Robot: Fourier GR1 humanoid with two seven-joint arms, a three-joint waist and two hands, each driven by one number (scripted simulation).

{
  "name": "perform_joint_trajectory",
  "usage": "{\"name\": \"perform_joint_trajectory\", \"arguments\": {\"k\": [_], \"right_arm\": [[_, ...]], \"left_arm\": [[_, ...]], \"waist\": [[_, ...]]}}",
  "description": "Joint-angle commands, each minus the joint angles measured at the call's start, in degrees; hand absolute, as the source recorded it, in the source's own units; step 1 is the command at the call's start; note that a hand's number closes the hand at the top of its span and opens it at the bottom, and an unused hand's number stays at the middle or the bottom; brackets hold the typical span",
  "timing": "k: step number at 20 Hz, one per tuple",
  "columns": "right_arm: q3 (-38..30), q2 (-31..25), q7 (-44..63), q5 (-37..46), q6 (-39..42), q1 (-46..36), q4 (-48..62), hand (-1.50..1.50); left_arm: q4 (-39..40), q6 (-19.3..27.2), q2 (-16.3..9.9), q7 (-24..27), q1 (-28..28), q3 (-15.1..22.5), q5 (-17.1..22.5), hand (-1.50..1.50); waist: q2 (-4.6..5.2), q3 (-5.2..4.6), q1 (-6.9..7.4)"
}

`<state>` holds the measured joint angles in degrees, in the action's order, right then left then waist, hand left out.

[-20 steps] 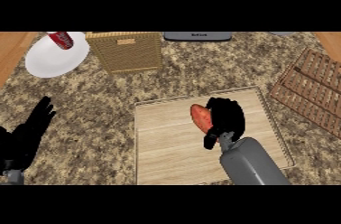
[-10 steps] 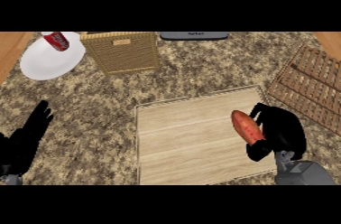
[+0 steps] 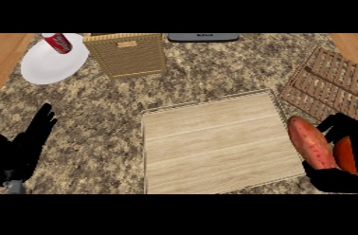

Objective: Pick the sweet potato from the tray and place it in the tiered shelf

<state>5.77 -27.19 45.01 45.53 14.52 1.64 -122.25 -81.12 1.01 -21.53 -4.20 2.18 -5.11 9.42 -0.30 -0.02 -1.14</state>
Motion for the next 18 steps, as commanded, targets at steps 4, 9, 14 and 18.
{"name": "perform_joint_trajectory", "arguments": {"k": [4,9,14,18], "right_arm": [[-10.33,3.99,8.11,-11.27,2.93,4.94,-21.1,1.5],[-17.82,4.88,11.97,-18.67,6.02,-1.34,-24.8,1.5],[-24.02,2.53,14.39,-22.22,9.56,-9.95,-24.05,1.5],[-31.54,-1.88,17.09,-26.0,13.35,-16.89,-22.1,1.5]], "left_arm": [[-2.79,-0.74,-0.6,-2.23,1.1,-0.75,0.62,0.0],[1.58,1.52,1.52,1.2,0.48,-0.52,-1.74,0.0],[0.64,0.09,0.76,-0.04,-0.72,-0.94,-0.76,0.0],[-0.05,-0.58,0.71,0.35,1.19,-0.53,-1.41,0.0]], "waist": [[-0.2,0.02,-0.24],[-0.27,-0.09,-1.06],[-0.36,-0.13,-0.82],[-0.4,-0.09,-0.5]]}}
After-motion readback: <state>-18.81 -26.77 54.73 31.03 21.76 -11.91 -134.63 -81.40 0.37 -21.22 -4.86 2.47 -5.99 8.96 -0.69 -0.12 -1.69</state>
